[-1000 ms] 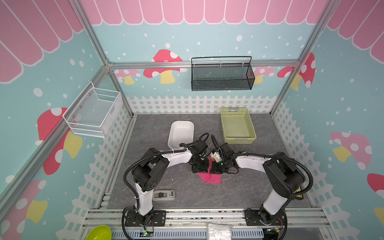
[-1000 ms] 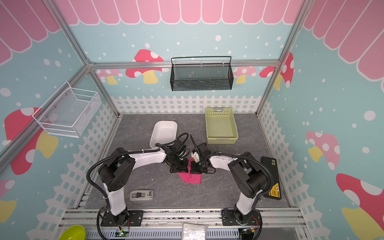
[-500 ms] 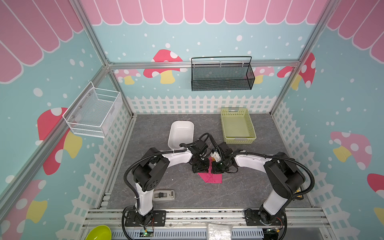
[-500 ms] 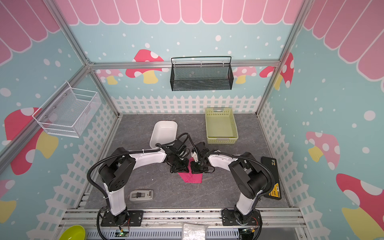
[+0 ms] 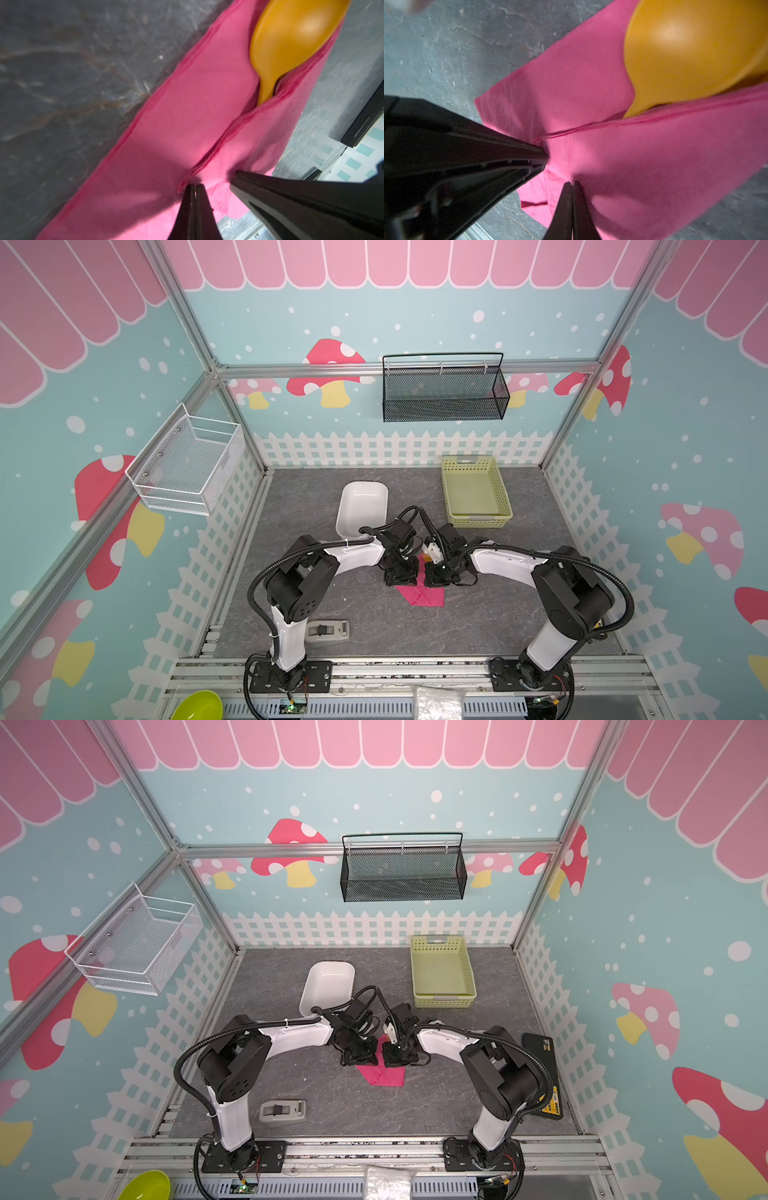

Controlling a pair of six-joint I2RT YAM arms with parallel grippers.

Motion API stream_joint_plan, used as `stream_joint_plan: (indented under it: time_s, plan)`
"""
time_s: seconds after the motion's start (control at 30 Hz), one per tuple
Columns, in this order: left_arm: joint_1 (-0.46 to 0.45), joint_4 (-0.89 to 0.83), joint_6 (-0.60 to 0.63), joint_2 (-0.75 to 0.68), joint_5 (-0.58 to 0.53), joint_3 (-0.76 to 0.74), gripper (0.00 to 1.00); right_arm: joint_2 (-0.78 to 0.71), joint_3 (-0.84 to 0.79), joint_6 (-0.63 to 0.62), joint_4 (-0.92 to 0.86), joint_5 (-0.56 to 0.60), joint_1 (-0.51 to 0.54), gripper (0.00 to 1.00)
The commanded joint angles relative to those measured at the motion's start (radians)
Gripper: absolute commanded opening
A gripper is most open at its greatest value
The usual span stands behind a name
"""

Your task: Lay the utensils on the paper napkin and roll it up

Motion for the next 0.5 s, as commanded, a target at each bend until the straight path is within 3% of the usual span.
stream_joint_plan:
  time_s: [0.0,0.27,0.47]
  plan:
    - [0.008,-0.030,-0.015,0.039,-0.050,-0.017,0.03,0.039,-0.028,-0.021,-0.028,0.044,0.000,0.07]
    - [0.008,-0.030,-0.015,0.039,-0.051,-0.017,0.03,0.060,-0.023,-0.033,-0.034,0.047,0.000,0.07]
    - [0.008,-0.030,-0.016,0.039,-0.051,-0.019,0.03,0.010,-0.004,-0.025,-0.021,-0.018,-0.001,0.07]
